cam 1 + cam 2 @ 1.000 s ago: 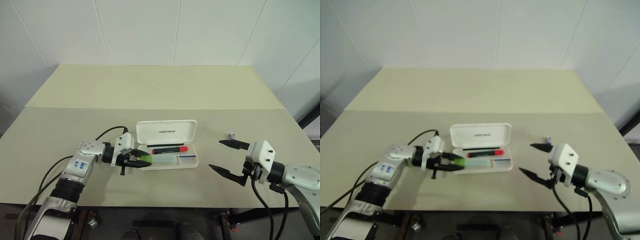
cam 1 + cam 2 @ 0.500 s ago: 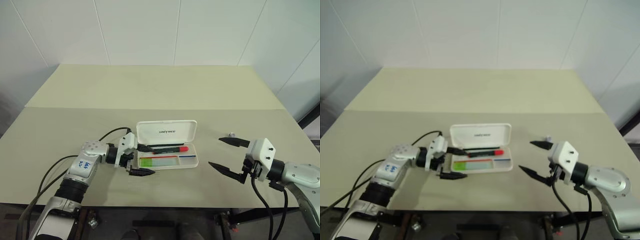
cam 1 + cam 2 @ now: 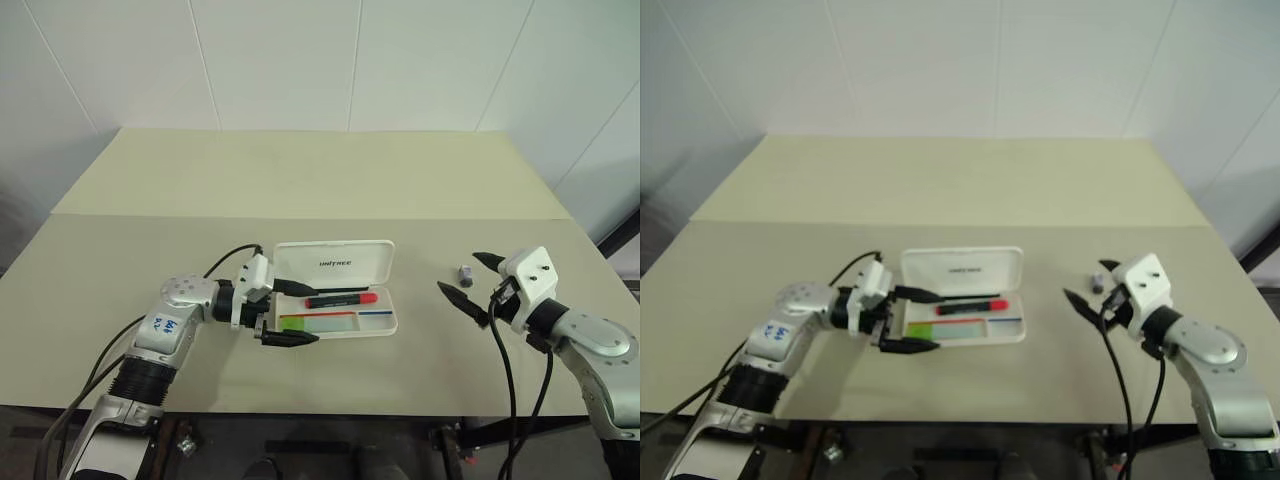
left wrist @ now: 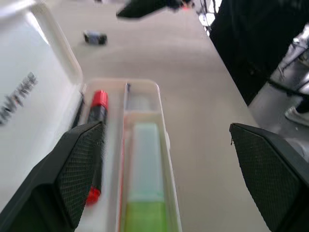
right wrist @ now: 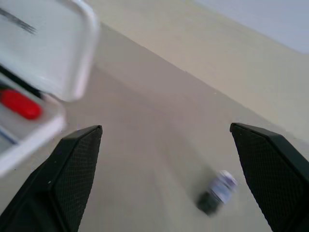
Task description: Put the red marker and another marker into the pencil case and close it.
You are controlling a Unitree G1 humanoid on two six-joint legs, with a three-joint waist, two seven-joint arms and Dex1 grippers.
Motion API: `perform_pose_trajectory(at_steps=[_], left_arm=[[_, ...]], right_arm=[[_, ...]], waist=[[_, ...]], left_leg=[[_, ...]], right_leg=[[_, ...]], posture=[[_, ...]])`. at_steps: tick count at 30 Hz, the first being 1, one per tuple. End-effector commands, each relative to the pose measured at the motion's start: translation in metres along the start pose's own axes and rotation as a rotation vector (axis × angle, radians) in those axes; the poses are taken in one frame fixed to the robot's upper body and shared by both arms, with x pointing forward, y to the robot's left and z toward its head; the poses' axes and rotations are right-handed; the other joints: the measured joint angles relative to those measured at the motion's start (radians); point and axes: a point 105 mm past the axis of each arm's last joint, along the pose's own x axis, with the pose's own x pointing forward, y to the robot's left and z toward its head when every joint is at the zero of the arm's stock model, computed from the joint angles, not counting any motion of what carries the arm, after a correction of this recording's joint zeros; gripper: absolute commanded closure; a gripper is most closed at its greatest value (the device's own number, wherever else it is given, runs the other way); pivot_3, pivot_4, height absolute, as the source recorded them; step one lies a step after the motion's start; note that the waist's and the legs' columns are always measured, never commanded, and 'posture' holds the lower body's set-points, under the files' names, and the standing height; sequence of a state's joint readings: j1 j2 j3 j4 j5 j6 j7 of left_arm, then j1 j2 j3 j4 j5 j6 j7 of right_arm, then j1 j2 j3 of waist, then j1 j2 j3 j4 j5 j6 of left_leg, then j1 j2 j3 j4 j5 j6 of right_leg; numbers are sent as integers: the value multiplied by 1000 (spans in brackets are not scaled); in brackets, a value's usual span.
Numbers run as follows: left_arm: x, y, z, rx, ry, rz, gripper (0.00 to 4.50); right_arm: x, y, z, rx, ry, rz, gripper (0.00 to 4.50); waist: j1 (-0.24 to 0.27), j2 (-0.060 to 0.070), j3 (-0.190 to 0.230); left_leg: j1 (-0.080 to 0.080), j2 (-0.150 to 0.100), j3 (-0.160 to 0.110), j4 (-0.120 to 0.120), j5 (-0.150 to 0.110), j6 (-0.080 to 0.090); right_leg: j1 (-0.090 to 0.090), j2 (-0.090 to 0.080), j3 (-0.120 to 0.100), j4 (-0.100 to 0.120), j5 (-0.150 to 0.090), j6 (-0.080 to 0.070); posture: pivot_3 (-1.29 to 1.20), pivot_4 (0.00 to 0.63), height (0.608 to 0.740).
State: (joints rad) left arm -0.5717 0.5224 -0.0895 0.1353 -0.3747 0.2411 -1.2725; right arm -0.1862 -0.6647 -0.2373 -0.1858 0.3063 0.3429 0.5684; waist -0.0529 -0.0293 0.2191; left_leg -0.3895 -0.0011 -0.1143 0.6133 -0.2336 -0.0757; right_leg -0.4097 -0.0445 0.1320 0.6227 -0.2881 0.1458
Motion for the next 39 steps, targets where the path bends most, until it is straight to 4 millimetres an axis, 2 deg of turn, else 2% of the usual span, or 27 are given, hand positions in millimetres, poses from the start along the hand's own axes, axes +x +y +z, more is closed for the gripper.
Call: perform_pose_trajectory(at_steps=[1, 4, 10, 23, 25, 27, 35, 36, 39], left_arm=[[-7, -2, 29, 55, -74, 37, 18], [-10, 2, 36, 70, -49, 93, 18], [-13, -2, 55, 47, -59, 139, 18], [-18, -2, 56, 56, -28, 168, 18], [-17, -2, 56, 60, -28, 168, 0], [-17, -1, 57, 66, -29, 167, 0], [-18, 0, 57, 75, -25, 175, 0], [-18, 0, 57, 75, -25, 174, 0], [-18, 0, 56, 77, -24, 172, 0]], right_arm=[[1, -29, -3, 53, 19, -219, 0], [5, -31, -13, 89, 51, -285, 0], [17, -20, -24, 164, 79, -285, 0], [44, -24, -53, 240, 158, -358, 0], [48, -23, -57, 254, 168, -363, 398], [49, -22, -59, 255, 172, -358, 978], [48, -21, -53, 251, 149, -349, 3860], [48, -22, -53, 250, 148, -348, 4113], [47, -22, -51, 251, 138, -341, 4110]], waist=[[-2, 0, 0], [0, 0, 0], [-4, 0, 0], [-6, 0, 0], [-10, 0, 0], [-9, 0, 0], [-5, 0, 0], [-5, 0, 0], [-5, 0, 0]], left_leg=[[0, 0, 0, 0, 0, 0], [0, 0, 0, 0, 0, 0], [0, 0, 0, 0, 0, 0], [0, 0, 0, 0, 0, 0], [0, 0, 0, 0, 0, 0], [0, 0, 0, 0, 0, 0], [0, 0, 0, 0, 0, 0], [0, 0, 0, 0, 0, 0], [0, 0, 0, -1, 0, 0]], right_leg=[[0, 0, 0, 0, 0, 0], [0, 0, 0, 0, 0, 0], [0, 0, 0, 0, 0, 1], [0, 0, 1, 0, 0, 0], [0, 0, 1, 0, 0, 1], [0, 0, 1, 0, 1, 1], [0, 0, 1, 0, 1, 1], [0, 0, 1, 0, 1, 1], [0, 0, 1, 0, 1, 1]], posture=[[0, 150, 740], [0, 150, 740], [0, 150, 740], [0, 150, 740], [0, 150, 740], [0, 150, 740], [0, 150, 740], [0, 150, 740], [0, 150, 740]])
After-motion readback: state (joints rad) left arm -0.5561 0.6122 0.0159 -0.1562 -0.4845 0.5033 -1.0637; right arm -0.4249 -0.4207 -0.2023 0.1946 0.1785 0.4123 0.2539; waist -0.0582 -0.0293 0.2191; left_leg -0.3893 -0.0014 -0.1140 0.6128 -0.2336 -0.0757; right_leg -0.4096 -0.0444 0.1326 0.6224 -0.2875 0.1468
